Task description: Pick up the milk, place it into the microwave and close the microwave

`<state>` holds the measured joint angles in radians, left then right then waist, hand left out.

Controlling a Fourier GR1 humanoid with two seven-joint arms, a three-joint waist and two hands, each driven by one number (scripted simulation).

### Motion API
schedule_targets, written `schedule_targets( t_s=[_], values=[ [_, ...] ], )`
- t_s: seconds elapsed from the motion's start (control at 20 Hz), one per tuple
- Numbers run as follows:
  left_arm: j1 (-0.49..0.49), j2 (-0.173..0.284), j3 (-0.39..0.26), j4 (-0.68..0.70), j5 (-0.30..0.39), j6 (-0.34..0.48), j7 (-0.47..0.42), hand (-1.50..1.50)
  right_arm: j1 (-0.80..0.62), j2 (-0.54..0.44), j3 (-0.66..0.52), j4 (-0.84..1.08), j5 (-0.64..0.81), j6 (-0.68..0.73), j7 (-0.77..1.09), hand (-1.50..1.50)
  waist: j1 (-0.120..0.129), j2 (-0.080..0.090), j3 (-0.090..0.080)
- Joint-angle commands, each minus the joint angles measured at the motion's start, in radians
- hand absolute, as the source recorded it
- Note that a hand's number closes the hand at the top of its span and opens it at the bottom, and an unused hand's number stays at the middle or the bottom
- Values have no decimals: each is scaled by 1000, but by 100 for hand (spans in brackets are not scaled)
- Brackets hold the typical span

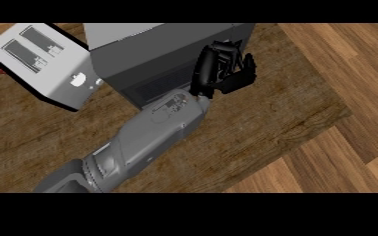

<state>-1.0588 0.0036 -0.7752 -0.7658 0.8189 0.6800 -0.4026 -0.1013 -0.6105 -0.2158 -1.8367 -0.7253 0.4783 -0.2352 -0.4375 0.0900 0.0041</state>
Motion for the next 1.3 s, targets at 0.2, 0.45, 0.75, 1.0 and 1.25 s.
schedule_targets(
  t_s=[0.2,0.45,0.75,1.0,1.25],
  values=[
    [-10,8,36,145,47,30,18,150,5,-36,-66,-1,-37,-15,14,-150,45,12,-3],
    [-13,39,-2,173,66,-19,15,150,18,-40,-98,-7,-54,-26,14,-150,81,14,-3],
    [-20,81,-44,207,83,-75,24,-150,39,-46,-127,-19,-70,-45,26,-150,125,16,-3],
    [-7,97,-51,208,115,-103,4,-150,64,-59,-150,-34,-86,-51,42,-150,153,12,-6],
    [-13,91,-64,214,136,-115,-4,-150,79,-69,-169,-67,-106,-49,50,-150,162,4,-5]
  ],
)
